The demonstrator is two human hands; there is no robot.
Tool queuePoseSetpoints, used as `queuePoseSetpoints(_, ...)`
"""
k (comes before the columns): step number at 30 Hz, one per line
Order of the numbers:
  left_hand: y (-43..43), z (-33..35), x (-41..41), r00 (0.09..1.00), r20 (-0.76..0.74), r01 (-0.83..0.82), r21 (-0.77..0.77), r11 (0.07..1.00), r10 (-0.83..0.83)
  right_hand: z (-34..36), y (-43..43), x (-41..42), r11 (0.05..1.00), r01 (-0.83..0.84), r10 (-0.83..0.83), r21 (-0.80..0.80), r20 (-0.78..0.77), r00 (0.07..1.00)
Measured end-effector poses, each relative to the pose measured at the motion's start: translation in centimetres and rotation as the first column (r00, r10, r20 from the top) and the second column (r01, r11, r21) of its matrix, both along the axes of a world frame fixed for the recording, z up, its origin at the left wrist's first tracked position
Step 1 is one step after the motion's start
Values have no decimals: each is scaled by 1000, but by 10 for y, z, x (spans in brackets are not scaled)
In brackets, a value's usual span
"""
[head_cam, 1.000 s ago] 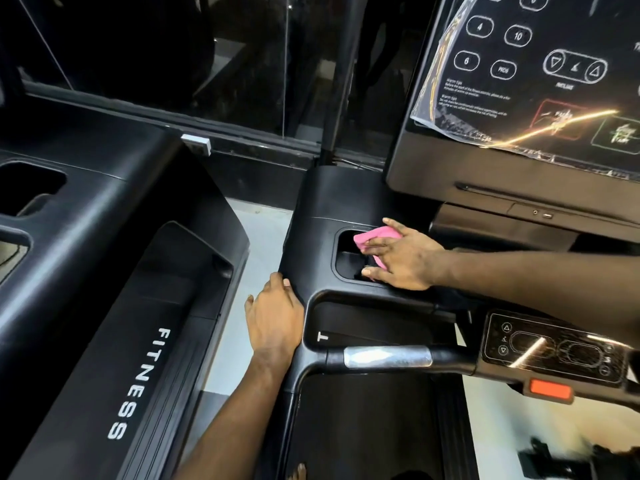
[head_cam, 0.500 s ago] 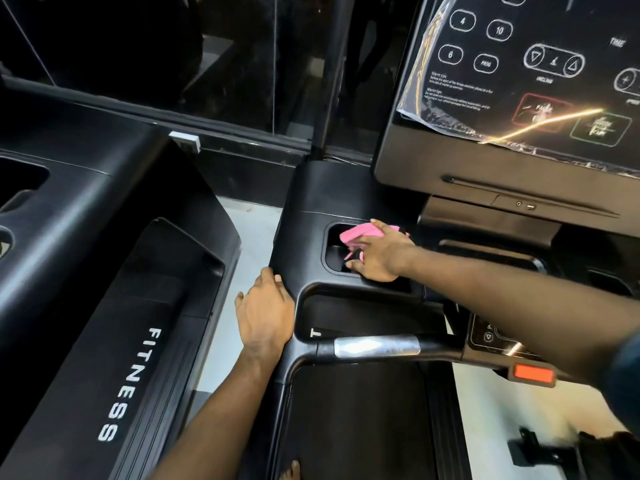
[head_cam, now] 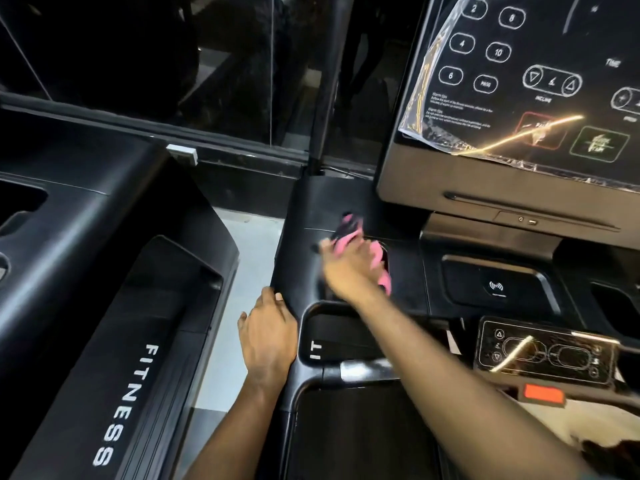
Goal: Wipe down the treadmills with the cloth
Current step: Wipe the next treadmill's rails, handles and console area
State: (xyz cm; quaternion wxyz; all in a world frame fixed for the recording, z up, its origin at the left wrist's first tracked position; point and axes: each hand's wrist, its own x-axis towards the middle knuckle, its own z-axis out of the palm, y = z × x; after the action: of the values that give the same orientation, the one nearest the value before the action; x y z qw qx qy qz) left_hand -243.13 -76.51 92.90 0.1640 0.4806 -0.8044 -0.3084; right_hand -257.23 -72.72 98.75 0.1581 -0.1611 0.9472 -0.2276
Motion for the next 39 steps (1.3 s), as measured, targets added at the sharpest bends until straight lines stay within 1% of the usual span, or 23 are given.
queuePoseSetpoints(1, 0, 0, -1, 1000, -7, 1, 7, 1000, -1, -5, -12, 7, 991, -58, 40, 120, 147, 988)
queuePoseSetpoints(2, 1, 0, -1, 1000, -13, 0, 12, 1000, 0, -8, -23, 8, 984, -65, 24, 167, 236, 971)
queuePoseSetpoints(3, 1, 0, -1, 1000, -16, -3, 13, 1000, 3, -12, -33, 3, 988, -22, -21, 155, 271, 962)
queuePoseSetpoints(5, 2, 2, 0, 1000, -21, -7, 14, 1000, 8, -16, -42, -5, 992, 117, -126, 46, 286, 950)
queuePoseSetpoints(7, 1, 3, -1, 1000, -13, -10, 14, 1000, 10, -20, -43, -7, 961, 256, -216, -103, 297, 930)
queuePoseSetpoints(8, 1, 3, -2, 1000, -8, -10, 15, 1000, 10, -23, -42, -5, 946, 286, -231, -154, 303, 925)
queuePoseSetpoints(9, 2, 4, -2, 1000, -6, -9, 11, 1000, 9, -23, -38, -2, 943, 286, -229, -172, 290, 929)
queuePoseSetpoints(13, 3, 7, -4, 1000, 23, -14, -10, 1000, 14, -14, -18, -3, 991, 102, -84, -87, 191, 978)
queuePoseSetpoints(18, 4, 6, -1, 1000, 14, -3, -4, 1000, 3, 11, 22, -7, 997, -66, 70, -50, 93, 993)
queuePoseSetpoints(19, 3, 4, -1, 1000, 9, -3, -1, 1000, 3, 19, 28, -8, 996, -66, 69, -68, 45, 997)
queuePoseSetpoints(20, 3, 4, 0, 1000, 2, -4, -3, 1000, 4, 27, 35, -10, 992, -42, 39, -120, -25, 999)
queuePoseSetpoints(21, 2, 3, 0, 1000, -5, -3, -7, 1000, 3, 34, 42, -12, 983, -6, -18, -184, -125, 992)
queuePoseSetpoints(23, 2, 2, 0, 1000, -11, 0, -6, 1000, 0, 40, 54, -20, 965, 19, -120, -261, -374, 920)
queuePoseSetpoints(24, 2, 2, 0, 1000, -11, -4, -6, 1000, 3, 36, 58, -28, 974, 3, -107, -227, -450, 887)
queuePoseSetpoints(25, 2, 2, -1, 1000, -9, -6, -13, 1000, 6, 27, 60, -37, 991, -17, -46, -131, -463, 885)
queuePoseSetpoints(26, 2, 2, -2, 1000, -6, -7, -18, 1000, 7, 16, 59, -44, 999, -41, 43, 13, -422, 906)
queuePoseSetpoints(27, 1, 1, -2, 1000, -6, -7, -20, 1000, 7, 5, 56, -49, 983, -80, 138, 166, -371, 919)
queuePoseSetpoints(28, 2, 1, -3, 1000, -9, -10, -21, 1000, 10, -5, 47, -50, 952, -131, 222, 277, -328, 918)
queuePoseSetpoints(29, 2, 2, -3, 1000, -8, -13, -22, 1000, 13, -13, 34, -48, 928, -192, 290, 320, -295, 910)
queuePoseSetpoints(32, 1, 2, -3, 1000, 12, -10, -19, 1000, 10, -17, -8, -33, 877, -409, 462, 252, -209, 862)
queuePoseSetpoints(34, 3, 6, -1, 1000, 3, -6, -19, 1000, 6, -12, -12, -29, 855, -453, 502, 252, -180, 846)
queuePoseSetpoints(36, 2, 6, 0, 1000, 12, -7, -7, 1000, 7, -5, 10, -36, 865, -419, 478, 276, -200, 855)
queuePoseSetpoints(39, 2, 6, 0, 1000, 12, -11, -7, 1000, 11, 1, 50, -44, 898, -264, 350, 351, -209, 913)
